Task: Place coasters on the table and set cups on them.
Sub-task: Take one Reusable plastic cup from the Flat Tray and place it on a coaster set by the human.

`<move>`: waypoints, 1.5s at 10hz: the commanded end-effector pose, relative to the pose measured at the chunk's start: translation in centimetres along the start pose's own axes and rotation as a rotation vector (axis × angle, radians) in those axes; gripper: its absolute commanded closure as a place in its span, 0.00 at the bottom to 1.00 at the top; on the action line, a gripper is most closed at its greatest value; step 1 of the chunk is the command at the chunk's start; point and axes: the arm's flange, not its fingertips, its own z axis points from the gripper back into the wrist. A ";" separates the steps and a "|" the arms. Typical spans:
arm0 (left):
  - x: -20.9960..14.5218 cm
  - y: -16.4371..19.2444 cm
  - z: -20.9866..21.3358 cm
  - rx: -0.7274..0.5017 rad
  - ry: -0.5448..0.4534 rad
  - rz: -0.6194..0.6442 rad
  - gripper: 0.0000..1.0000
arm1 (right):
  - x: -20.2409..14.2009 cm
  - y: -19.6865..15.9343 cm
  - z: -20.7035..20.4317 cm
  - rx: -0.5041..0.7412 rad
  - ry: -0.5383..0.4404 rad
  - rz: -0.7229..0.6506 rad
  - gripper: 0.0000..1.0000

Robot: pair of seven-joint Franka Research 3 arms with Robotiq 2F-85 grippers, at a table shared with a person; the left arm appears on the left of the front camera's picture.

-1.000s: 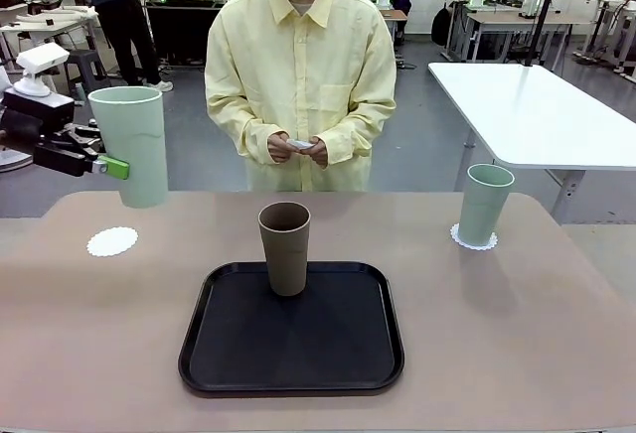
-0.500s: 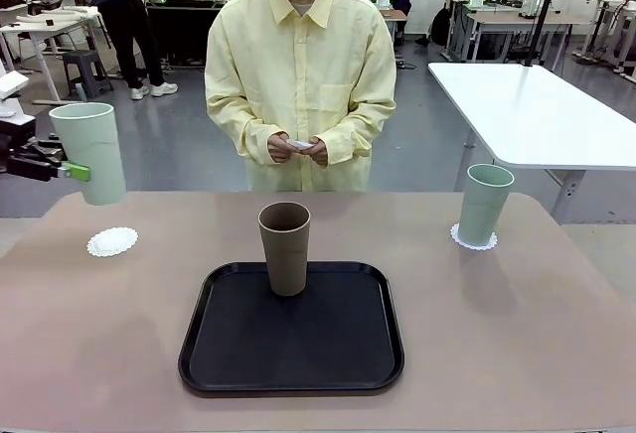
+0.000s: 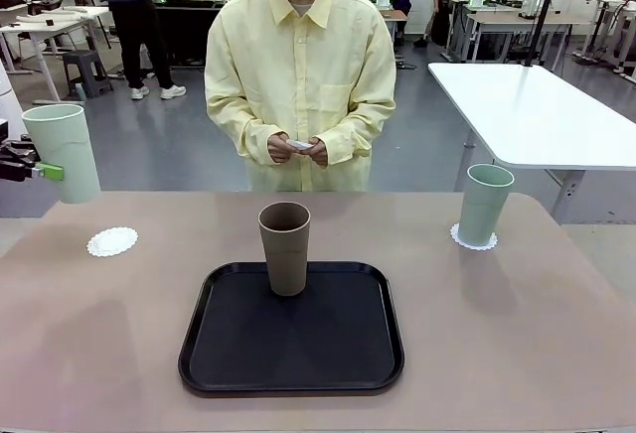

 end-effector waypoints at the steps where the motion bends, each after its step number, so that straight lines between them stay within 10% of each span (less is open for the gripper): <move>1: 0.2 0.0 0.1 0.010 -0.004 0.019 0.16 | 0.0 0.0 -0.2 -0.007 0.001 -0.007 0.00; 15: -8.3 7.2 -1.7 -0.107 -0.090 -0.034 0.16 | 0.0 0.0 -0.2 -0.007 0.001 -0.007 0.00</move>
